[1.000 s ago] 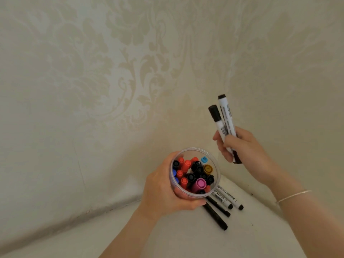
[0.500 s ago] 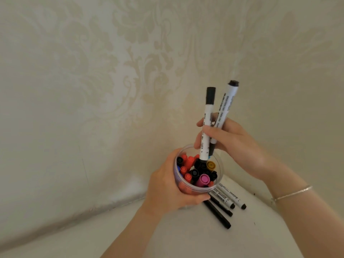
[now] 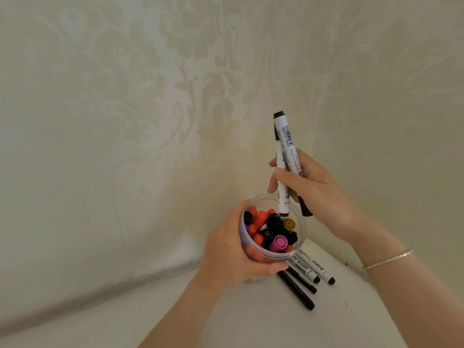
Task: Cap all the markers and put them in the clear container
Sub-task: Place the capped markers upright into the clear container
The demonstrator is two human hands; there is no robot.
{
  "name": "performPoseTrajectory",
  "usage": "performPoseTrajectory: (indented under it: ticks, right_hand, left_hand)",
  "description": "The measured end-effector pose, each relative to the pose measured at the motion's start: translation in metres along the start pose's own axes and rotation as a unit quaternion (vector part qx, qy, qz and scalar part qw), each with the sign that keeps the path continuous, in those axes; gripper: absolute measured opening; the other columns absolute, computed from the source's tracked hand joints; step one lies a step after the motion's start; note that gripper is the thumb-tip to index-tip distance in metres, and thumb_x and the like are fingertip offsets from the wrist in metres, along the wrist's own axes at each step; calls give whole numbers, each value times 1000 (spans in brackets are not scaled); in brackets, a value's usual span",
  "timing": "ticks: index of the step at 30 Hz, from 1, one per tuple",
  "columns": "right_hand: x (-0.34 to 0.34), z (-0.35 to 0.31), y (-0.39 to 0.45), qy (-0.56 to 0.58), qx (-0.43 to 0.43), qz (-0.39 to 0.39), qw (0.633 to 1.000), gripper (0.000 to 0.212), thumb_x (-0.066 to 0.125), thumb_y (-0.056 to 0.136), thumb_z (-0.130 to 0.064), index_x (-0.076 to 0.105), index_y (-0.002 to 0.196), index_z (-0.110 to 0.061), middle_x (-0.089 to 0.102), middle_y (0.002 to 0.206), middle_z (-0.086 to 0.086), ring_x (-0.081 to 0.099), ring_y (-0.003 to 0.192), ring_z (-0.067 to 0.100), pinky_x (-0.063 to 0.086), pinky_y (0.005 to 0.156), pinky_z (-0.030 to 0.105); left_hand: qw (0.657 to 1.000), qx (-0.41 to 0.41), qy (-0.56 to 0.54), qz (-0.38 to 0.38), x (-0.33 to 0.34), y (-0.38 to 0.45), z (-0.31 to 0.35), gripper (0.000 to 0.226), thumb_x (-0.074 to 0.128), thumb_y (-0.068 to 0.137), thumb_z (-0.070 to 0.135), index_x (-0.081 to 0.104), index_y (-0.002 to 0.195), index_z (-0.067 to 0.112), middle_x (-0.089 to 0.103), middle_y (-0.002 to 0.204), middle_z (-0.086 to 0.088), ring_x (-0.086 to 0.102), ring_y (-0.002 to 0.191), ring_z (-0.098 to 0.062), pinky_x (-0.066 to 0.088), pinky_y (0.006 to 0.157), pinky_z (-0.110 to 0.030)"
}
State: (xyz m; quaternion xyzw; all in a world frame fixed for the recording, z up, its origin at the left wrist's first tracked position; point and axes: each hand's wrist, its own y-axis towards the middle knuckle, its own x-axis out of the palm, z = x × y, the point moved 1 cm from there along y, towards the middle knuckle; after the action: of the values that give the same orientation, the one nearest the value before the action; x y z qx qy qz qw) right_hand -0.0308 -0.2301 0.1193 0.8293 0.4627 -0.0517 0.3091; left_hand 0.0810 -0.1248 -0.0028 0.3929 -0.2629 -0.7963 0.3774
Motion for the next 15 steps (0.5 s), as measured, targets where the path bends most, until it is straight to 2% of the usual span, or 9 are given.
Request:
performPoseTrajectory:
  ticks: [3,4,8,10,12,13,15]
  right_hand:
    - [1,2,1,20,-5,30,999,9,51,95,-14,56,102,-17,64,92,11,55,68,0,47,64,16]
    - [2,1,0,39,-4,33,999,9,52,95,-9,57,100,-15,61,91,14,55,67,2,48,62,16]
    - [8,5,-3,-11,-4,10,1000,12,52,93,-2,56,100,-11,56,76,1,53,55,0,44,55,16]
    - [11,6,-5,-51,-1,-4,999,14,56,90,-2,57,96,-15,59,88,1,59,62,2,45,55,14]
    - [16,8,-5,-107,7,-13,994,19,63,86,-11,58,84,-29,58,103,2,63,79,12,49,66,21]
    - [18,7,-6,-122,17,-11,992,17,66,85,-20,57,78,-32,57,103,1,62,82,16,51,71,27]
    - [19,2,-7,-124,26,21,992,18,66,83,-39,57,72,-29,55,91,-1,58,74,17,50,71,34]
  left_hand:
    - [1000,1,0,1,-1,0,0,107,88,47,59,37,137,34,59,122,20,59,112,2,52,90,-21]
    - [1000,4,0,2,-1,1,0,106,88,48,57,36,137,35,59,121,20,59,111,1,52,90,-20]
    - [1000,5,-9,6,-2,1,3,103,88,48,56,35,136,39,60,120,21,60,109,2,52,88,-19]
    - [1000,8,-8,9,-2,1,5,102,87,49,57,35,135,41,60,120,22,60,108,2,52,87,-18]
    - [1000,13,-6,6,-2,2,7,101,87,50,56,31,133,49,57,121,25,60,108,4,52,86,-16]
    - [1000,13,-4,3,-2,2,7,101,87,50,56,28,132,53,56,122,27,59,109,5,51,86,-14]
    - [1000,10,4,1,-2,1,5,101,86,49,59,29,132,53,57,120,27,59,108,7,49,86,-11]
